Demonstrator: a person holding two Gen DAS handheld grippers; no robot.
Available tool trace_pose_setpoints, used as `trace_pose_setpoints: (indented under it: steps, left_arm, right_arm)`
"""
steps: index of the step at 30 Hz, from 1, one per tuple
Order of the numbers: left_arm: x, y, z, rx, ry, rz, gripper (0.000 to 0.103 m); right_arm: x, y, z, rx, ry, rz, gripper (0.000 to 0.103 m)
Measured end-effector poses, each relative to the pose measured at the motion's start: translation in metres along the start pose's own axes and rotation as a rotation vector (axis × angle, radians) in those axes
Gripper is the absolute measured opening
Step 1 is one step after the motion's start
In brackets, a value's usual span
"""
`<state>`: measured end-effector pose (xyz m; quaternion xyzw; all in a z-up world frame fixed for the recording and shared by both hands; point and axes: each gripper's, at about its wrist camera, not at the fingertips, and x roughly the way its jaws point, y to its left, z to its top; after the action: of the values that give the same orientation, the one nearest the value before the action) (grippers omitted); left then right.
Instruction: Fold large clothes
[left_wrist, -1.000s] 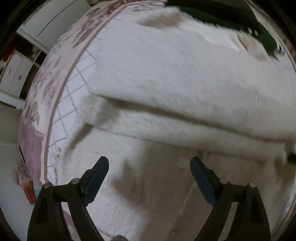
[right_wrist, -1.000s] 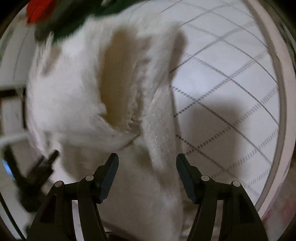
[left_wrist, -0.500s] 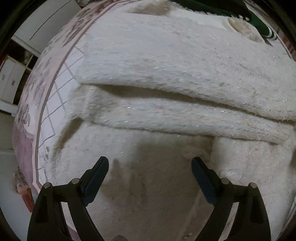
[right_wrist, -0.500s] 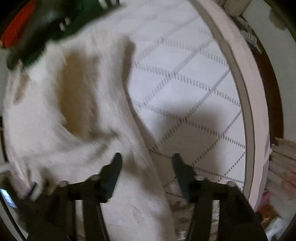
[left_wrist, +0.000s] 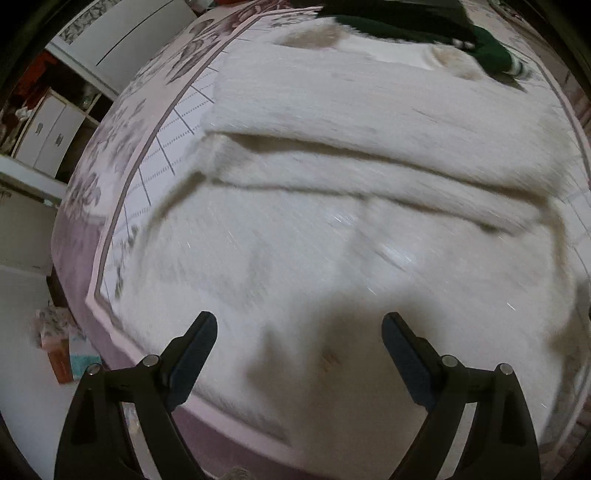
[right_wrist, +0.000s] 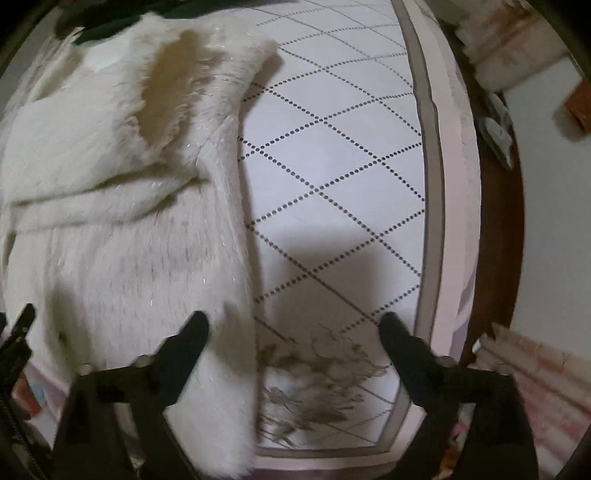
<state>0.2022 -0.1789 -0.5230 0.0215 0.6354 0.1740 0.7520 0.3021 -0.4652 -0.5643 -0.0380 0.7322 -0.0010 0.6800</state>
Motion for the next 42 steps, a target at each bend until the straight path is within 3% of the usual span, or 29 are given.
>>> trace_pose_setpoints:
  steps: [3, 6, 12, 15, 18, 22, 25, 31, 33, 35, 37, 42]
  left_arm:
    - [-0.024, -0.036, -0.027, -0.008, 0.017, 0.023, 0.092]
    - [-0.039, -0.073, -0.049, 0.004, 0.038, 0.039, 0.092]
    - [-0.059, -0.175, -0.098, 0.129, 0.073, 0.037, 0.092]
    - [-0.049, -0.221, -0.114, 0.208, 0.083, 0.097, 0.092]
    - [-0.022, -0.241, -0.118, 0.223, 0.131, 0.150, 0.092]
    - [0.003, -0.234, -0.109, 0.211, 0.137, 0.244, 0.092]
    - [0.012, -0.221, -0.097, 0.196, 0.119, 0.284, 0.092]
    - [0.020, -0.192, -0.077, 0.149, 0.117, 0.243, 0.089]
    - [0.018, -0.186, -0.077, 0.138, 0.114, 0.188, 0.074]
    - [0.016, -0.182, -0.078, 0.135, 0.111, 0.136, 0.042]
    - [0.010, -0.186, -0.079, 0.147, 0.101, 0.079, 0.018]
    - [-0.016, -0.181, -0.076, 0.141, 0.050, 0.052, 0.012]
  right_arm:
    - [-0.002, -0.020, -0.002, -0.043, 0.007, 0.057, 0.097]
    - [-0.002, -0.072, 0.002, -0.065, 0.009, 0.099, 0.097]
    - [-0.001, -0.158, 0.003, -0.040, 0.020, 0.058, 0.097]
    - [0.007, -0.180, 0.002, -0.015, 0.042, 0.039, 0.097]
    - [0.019, -0.195, -0.002, 0.013, 0.062, 0.044, 0.097]
    - [0.031, -0.201, 0.011, 0.030, 0.068, 0.102, 0.097]
    - [0.041, -0.189, 0.023, 0.043, 0.082, 0.252, 0.097]
    - [0.067, -0.158, 0.063, 0.075, 0.144, 0.628, 0.097]
    - [0.077, -0.143, 0.081, 0.072, 0.145, 0.718, 0.097]
    - [0.088, -0.130, 0.094, 0.085, 0.166, 0.781, 0.097]
    - [0.100, -0.119, 0.107, 0.104, 0.193, 0.830, 0.097]
    - [0.106, -0.092, 0.130, 0.132, 0.187, 1.002, 0.097]
